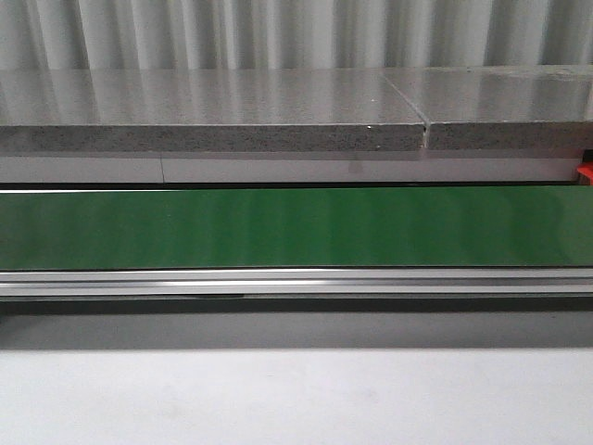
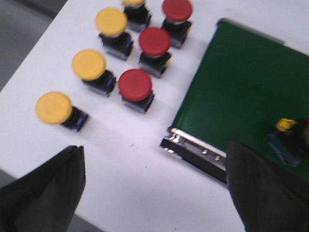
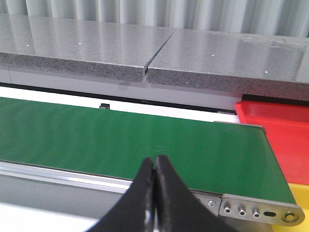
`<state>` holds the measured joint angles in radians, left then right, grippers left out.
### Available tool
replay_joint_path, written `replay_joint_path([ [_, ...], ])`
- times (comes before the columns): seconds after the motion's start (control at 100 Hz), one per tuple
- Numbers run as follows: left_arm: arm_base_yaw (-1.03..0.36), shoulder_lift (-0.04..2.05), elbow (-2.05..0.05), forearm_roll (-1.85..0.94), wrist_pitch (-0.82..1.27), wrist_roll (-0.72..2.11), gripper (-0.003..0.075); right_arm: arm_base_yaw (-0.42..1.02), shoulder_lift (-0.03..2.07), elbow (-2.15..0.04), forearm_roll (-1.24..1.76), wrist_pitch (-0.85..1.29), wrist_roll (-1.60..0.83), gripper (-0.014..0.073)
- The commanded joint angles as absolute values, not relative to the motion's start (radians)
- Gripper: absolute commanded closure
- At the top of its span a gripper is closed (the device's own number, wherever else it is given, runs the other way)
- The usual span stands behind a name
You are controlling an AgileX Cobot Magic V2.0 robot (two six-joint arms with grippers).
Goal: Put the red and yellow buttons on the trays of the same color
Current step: 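Lower the red button onto the conveyor belt and release it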
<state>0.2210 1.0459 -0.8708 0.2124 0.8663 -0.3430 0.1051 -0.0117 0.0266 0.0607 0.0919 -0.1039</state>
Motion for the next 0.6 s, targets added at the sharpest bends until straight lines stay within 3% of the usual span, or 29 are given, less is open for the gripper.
replay_joint_path([
  [0.0,0.306,1.029,-0.838,0.206,0.782,-0.379,0.0155,0.105,-0.021,0.012,0.053,0.019,-0.105,0.0662],
  [0.28,0.507,1.044,-0.773,0.218,0.693,-0.460,0.0155,0.105,-0.021,0.012,0.053,0.019,-0.105,0.0662],
  [0.59,0.540,1.193,-0.773,0.244,0.679,-0.465,0.0155,0.105,-0.021,0.012,0.053,0.019,-0.105,0.0662],
])
